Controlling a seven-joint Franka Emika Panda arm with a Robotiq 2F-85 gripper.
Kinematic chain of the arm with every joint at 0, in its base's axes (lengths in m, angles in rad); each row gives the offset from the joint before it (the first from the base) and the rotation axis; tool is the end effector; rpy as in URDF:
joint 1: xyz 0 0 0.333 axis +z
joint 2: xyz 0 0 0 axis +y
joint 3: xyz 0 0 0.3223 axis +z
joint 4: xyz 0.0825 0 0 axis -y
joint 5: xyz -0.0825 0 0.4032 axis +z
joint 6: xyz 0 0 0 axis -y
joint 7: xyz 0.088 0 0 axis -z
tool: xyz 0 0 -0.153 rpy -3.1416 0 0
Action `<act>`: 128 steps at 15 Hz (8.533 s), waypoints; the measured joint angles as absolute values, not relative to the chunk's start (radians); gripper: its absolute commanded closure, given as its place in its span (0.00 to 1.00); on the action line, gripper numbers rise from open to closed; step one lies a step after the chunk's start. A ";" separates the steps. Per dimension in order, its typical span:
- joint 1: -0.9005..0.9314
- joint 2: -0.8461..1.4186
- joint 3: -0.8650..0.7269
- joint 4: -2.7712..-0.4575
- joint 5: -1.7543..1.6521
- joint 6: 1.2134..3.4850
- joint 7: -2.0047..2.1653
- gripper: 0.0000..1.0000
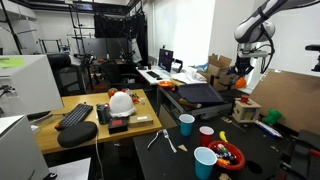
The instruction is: Put the ball in the closest blue cup
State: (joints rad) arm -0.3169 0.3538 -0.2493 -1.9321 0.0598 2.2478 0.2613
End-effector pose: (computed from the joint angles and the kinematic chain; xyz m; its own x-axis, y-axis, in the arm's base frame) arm 0.5356 -0.3328 0.2548 0.6582 -0.7527 -0.0144 -0.7516 -0.6581 0.0452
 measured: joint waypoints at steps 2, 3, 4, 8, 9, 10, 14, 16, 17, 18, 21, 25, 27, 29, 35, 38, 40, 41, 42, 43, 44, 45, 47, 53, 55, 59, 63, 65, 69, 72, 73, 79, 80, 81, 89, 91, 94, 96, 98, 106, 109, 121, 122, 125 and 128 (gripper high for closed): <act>-0.295 0.336 -0.230 -2.005 0.059 2.288 0.189 0.98; -0.284 0.329 -0.221 -2.044 0.058 2.317 0.160 0.98; -0.273 0.323 -0.215 -2.085 0.055 2.348 0.137 0.98; -0.229 0.301 -0.188 -2.256 0.043 2.472 0.058 0.98; -0.220 0.294 -0.180 -2.298 0.043 2.498 0.039 0.98; -0.213 0.287 -0.171 -2.338 0.043 2.521 0.022 0.98; -0.188 0.243 -0.131 -2.492 0.044 2.572 -0.039 0.98; -0.182 0.211 -0.103 -2.562 0.052 2.573 -0.075 0.98; -0.179 0.194 -0.087 -2.596 0.062 2.573 -0.097 0.98; -0.174 0.177 -0.072 -2.626 0.072 2.573 -0.117 0.98; -0.143 0.137 -0.032 -2.690 0.076 2.571 -0.152 0.98; -0.059 0.106 0.024 -2.704 0.066 2.569 -0.151 0.98; -0.012 0.088 0.050 -2.690 0.049 2.554 -0.136 0.98; 0.024 0.074 0.069 -2.667 0.031 2.541 -0.116 0.98; 0.076 0.082 0.114 -2.597 0.117 2.540 -0.093 0.98; 0.086 0.103 0.135 -2.582 0.215 2.540 -0.095 0.98; 0.087 0.116 0.153 -2.582 0.290 2.539 -0.114 0.98; 0.087 0.121 0.161 -2.582 0.330 2.540 -0.129 0.98; 0.087 0.125 0.171 -2.582 0.374 2.541 -0.147 0.98; 0.087 0.126 0.180 -2.582 0.418 2.545 -0.170 0.98; 0.087 0.126 0.190 -2.582 0.466 2.549 -0.196 0.98; 0.087 0.126 0.201 -2.582 0.510 2.556 -0.220 0.98; 0.088 0.126 0.223 -2.582 0.589 2.570 -0.262 0.98; 0.092 0.132 0.256 -2.578 0.799 2.626 -0.406 0.98; 0.096 0.140 0.263 -2.575 0.881 2.651 -0.466 0.98; 0.102 0.177 0.293 -2.540 1.075 2.751 -0.633 0.98; 0.100 0.234 0.314 -2.488 1.244 2.863 -0.863 0.98; 0.092 0.264 0.314 -2.468 1.287 2.909 -0.980 0.98; 0.059 0.307 0.313 -2.434 1.349 2.978 -1.200 0.98; 0.031 0.313 0.310 -2.425 1.364 2.993 -1.327 0.98; 0.027 0.315 0.303 -2.430 1.352 2.994 -1.351 0.98; 0.026 0.343 0.232 -2.496 1.190 3.017 -1.374 0.98; 0.027 0.347 0.221 -2.506 1.173 3.018 -1.374 0.98; 0.028 0.352 0.214 -2.513 1.162 3.018 -1.374 0.98; 0.058 0.369 0.207 -2.539 1.155 3.018 -1.347 0.98; 0.074 0.369 0.207 -2.542 1.155 3.018 -1.321 0.98; 0.101 0.369 0.209 -2.543 1.155 3.015 -1.272 0.98; 0.118 0.369 0.210 -2.543 1.155 3.013 -1.244 0.98; 0.129 0.368 0.217 -2.542 1.155 3.008 -1.226 0.98; 0.132 0.357 0.273 -2.510 1.194 3.002 -1.211 0.98; 0.129 0.357 0.283 -2.500 1.209 3.002 -1.224 0.98; 0.045 0.326 0.320 -2.492 1.362 2.993 -1.555 0.08; 0.038 0.318 0.320 -2.496 1.362 2.986 -1.567 0.01; 0.021 0.294 0.319 -2.505 1.360 2.958 -1.570 0.00; 0.018 0.272 0.307 -2.521 1.306 2.938 -1.525 0.00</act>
